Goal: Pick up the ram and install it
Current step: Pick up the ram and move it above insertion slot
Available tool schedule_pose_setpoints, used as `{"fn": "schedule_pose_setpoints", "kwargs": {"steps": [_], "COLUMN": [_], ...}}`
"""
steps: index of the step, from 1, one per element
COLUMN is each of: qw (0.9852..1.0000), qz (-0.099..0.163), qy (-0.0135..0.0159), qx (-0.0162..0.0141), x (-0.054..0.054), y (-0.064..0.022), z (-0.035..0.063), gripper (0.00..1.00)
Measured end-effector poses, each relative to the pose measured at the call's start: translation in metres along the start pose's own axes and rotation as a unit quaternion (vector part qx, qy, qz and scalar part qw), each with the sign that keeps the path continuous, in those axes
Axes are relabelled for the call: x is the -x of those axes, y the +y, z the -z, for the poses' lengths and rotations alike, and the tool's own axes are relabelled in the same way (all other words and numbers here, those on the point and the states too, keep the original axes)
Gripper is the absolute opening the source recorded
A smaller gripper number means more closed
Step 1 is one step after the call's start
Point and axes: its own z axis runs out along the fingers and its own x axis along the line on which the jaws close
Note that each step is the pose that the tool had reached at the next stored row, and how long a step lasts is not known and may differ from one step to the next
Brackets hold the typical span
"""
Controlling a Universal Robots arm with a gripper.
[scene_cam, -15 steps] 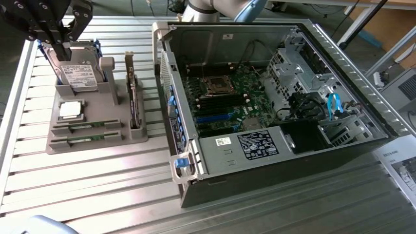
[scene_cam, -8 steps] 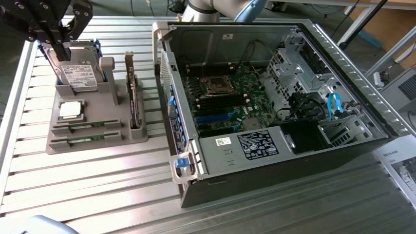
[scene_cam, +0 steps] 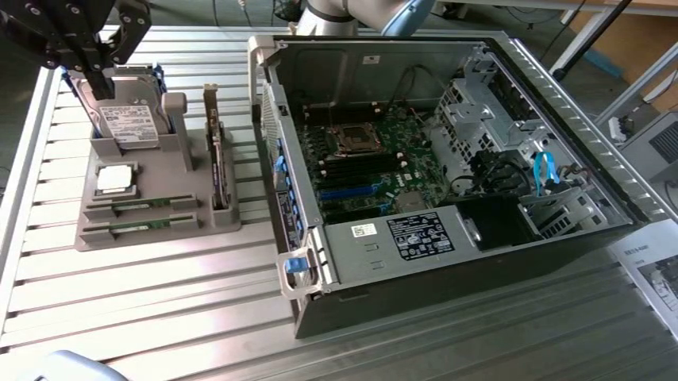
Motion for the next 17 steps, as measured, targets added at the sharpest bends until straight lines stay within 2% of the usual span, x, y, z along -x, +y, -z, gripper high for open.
{"fn": "schedule_pose_setpoints", "kwargs": {"steps": [9,17], "qw": [0.9992,0.9971], "qz": [0.039,0.076], "qy": [0.0015,0.0031], "qx": [0.0004,0.0007], "x": [0.0000,0.0000], "y": [0.0000,0.0000], "z": [0.0000,0.0000], "gripper": [0.10,0.10]}}
